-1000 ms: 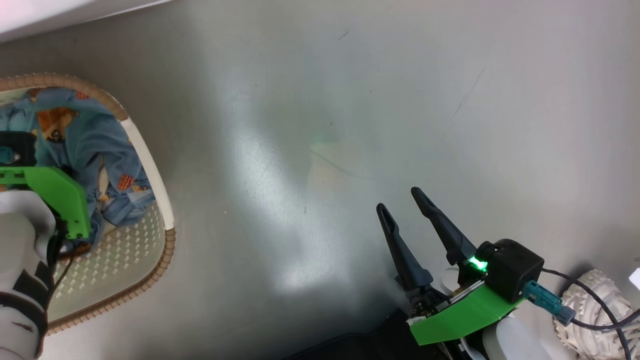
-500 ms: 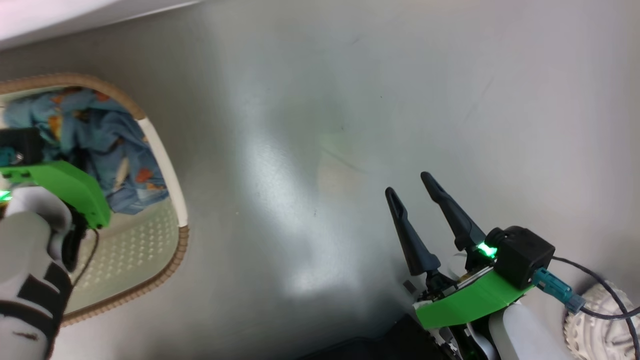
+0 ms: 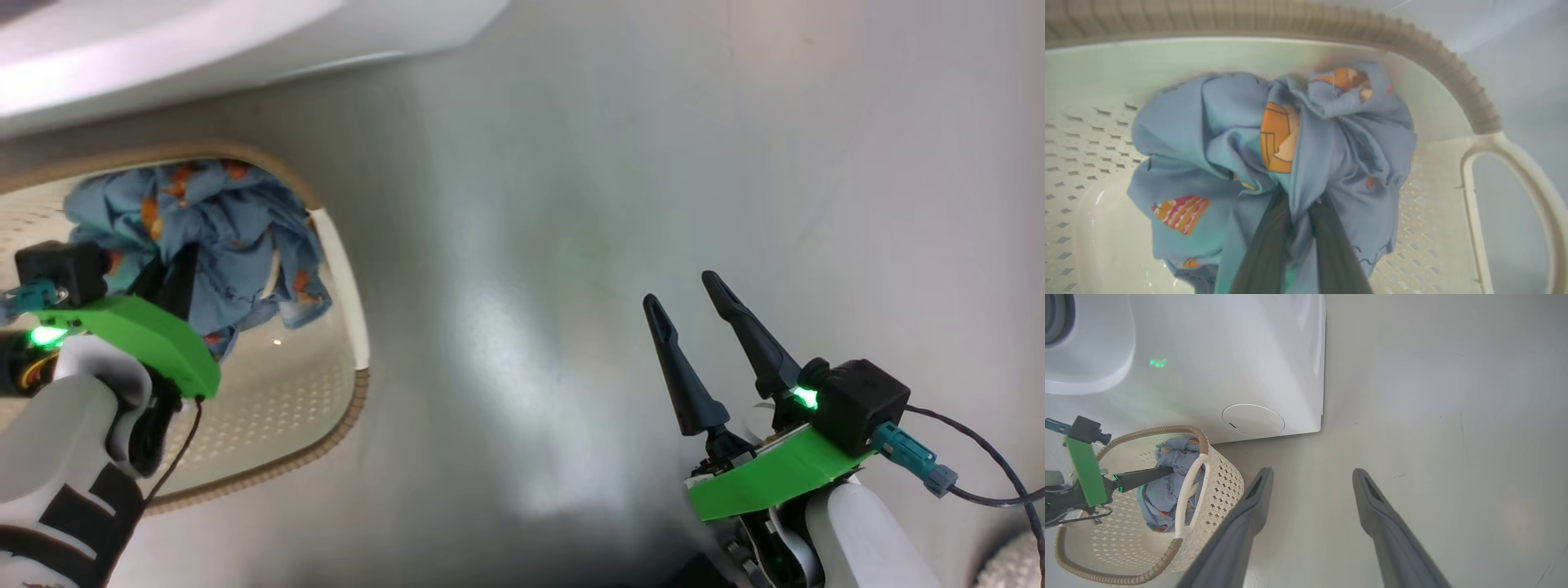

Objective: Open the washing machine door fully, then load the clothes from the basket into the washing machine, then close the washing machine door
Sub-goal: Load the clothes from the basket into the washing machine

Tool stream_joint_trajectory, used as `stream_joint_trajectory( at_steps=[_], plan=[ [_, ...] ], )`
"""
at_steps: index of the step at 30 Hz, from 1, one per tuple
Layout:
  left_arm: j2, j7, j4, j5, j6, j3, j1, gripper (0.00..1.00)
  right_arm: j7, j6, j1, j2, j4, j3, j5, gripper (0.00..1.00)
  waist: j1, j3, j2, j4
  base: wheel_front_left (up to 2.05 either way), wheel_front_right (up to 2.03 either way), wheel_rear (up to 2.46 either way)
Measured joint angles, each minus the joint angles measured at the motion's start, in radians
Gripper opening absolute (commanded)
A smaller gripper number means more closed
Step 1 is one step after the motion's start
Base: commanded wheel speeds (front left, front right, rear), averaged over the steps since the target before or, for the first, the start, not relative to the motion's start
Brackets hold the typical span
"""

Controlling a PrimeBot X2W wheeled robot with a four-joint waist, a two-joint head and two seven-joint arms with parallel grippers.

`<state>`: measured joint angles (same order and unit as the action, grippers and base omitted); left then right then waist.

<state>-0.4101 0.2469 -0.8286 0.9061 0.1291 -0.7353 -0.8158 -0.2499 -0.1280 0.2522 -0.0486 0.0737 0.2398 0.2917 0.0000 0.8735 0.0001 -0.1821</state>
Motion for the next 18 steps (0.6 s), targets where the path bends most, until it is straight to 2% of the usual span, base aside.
stream_joint_trajectory(
  at_steps=[8, 18],
  plan=[
    [0.004, 0.001, 0.139, -0.025, 0.000, 0.105, 0.083, 0.00, 0.000, 0.000, 0.001, -0.001, 0.028, -0.024, -0.014, 1.00, 0.0000, -0.074, 0.0000, 0.046, 0.00, 0.00, 0.00],
    [0.077, 0.001, 0.314, -0.141, 0.000, 0.290, 0.249, 0.00, 0.000, 0.000, 0.000, -0.004, 0.081, -0.038, -0.043, 1.00, 0.0000, -0.207, 0.0000, 0.103, 0.00, 0.00, 0.00]
  ],
)
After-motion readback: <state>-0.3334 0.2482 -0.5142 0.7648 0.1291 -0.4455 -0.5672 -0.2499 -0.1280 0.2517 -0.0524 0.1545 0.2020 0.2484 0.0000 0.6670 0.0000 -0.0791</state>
